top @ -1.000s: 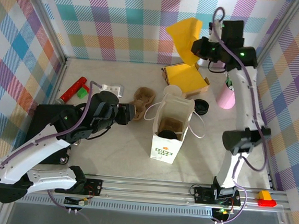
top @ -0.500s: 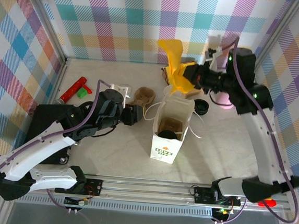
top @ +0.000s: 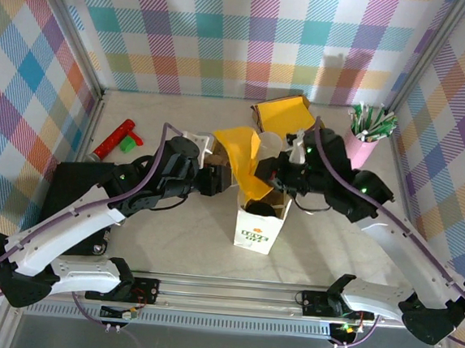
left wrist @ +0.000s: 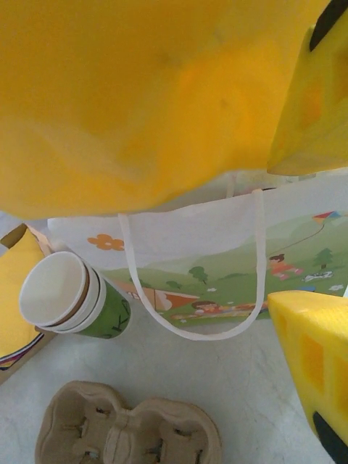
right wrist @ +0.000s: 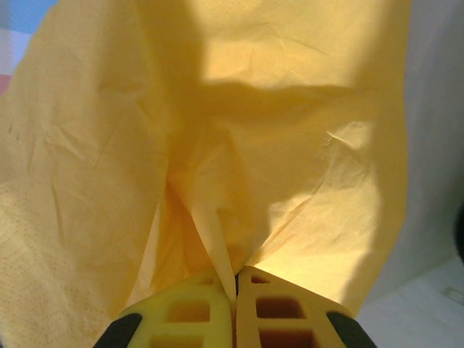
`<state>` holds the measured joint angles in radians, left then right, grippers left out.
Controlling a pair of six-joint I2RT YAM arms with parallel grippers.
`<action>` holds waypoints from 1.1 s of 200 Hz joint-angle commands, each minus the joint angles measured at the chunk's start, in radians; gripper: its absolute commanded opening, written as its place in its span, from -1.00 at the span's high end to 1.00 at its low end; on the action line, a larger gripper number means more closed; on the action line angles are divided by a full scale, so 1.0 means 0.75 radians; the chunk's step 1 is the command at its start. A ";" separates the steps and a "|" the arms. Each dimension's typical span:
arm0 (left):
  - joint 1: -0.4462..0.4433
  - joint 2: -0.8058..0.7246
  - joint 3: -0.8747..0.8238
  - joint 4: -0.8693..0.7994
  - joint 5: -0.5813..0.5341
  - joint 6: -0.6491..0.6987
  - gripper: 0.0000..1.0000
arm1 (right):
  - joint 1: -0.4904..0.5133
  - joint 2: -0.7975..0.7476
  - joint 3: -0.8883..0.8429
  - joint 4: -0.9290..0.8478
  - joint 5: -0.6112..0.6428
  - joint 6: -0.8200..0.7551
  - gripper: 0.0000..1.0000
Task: Pack the takeout coffee
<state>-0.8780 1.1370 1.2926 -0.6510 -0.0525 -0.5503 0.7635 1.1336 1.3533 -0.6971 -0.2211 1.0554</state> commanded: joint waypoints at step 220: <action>0.013 -0.076 -0.059 0.014 0.018 -0.004 0.09 | 0.213 0.436 0.327 -0.877 0.715 -0.057 1.00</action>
<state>-0.8780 1.1091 1.2633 -0.6510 -0.0422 -0.5610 0.9142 1.4212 1.5593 -1.2411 0.2600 1.0313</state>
